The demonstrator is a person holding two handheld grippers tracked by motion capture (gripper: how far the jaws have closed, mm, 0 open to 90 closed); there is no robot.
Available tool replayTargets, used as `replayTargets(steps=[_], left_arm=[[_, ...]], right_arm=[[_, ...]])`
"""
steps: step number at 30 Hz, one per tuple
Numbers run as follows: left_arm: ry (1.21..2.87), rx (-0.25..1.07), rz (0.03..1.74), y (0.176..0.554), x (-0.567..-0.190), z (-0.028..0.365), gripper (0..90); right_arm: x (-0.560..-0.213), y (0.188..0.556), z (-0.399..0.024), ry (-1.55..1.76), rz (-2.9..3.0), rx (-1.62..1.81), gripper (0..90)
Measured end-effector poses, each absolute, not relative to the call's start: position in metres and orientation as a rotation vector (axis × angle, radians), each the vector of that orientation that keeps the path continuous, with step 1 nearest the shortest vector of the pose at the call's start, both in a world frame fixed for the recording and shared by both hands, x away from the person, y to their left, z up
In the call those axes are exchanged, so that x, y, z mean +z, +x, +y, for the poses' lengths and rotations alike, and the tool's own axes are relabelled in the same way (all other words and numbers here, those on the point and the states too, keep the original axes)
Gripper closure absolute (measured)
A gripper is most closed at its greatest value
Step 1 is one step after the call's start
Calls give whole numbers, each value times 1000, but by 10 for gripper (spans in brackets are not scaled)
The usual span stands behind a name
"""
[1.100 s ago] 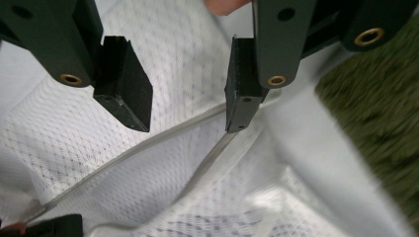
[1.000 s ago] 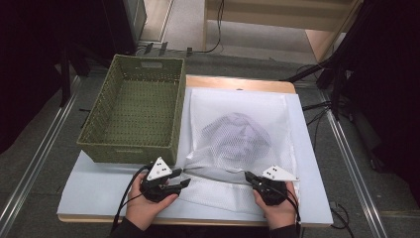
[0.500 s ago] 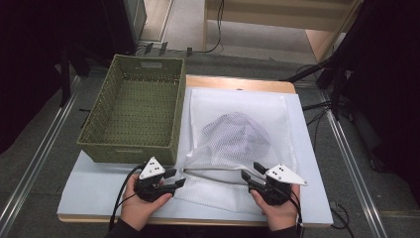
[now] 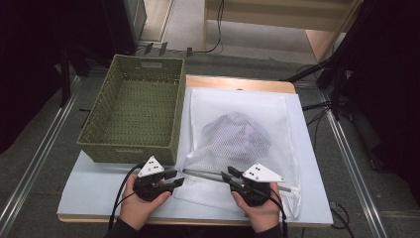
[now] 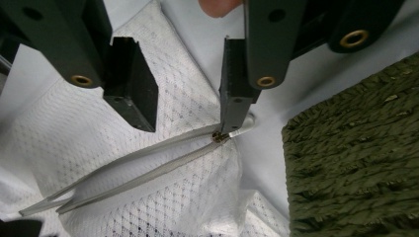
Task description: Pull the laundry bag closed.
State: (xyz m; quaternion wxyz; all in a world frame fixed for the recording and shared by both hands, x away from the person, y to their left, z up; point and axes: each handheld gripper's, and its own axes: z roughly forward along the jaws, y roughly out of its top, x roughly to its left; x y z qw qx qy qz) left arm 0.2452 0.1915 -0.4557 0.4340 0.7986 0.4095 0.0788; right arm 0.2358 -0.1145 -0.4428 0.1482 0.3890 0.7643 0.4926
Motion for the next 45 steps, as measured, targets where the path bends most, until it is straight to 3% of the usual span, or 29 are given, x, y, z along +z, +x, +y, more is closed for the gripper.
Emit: replayTargets(steps=[11,13,16,19,21,27,32,36,45], left_arm=[[1963,191,1038,248,-450,205,776],[1966,192,1040,247,-449,206,798],[1963,185,1040,247,-450,208,816],[1964,182,1046,247,-450,210,821],[1964,181,1047,247,-451,210,820],[1971,155,1048,247,-453,210,808],[1989,155,1049,247,-455,207,800],[2036,156,1072,249,-460,207,900],[2140,181,1048,253,-467,188,900]], right_arm=[[-467,250,-57,1060,2389,1372,738],[-470,254,-47,1050,2407,1357,704],[-473,259,-37,1060,2385,1336,571],[-477,266,-27,1050,2425,1304,563],[-482,268,-22,1051,2462,1270,618],[-481,267,-24,1031,2488,1245,894],[-477,261,-31,1014,2474,1304,900],[-467,258,-40,1023,2433,1369,900],[-455,248,-51,1009,2397,1443,900]])
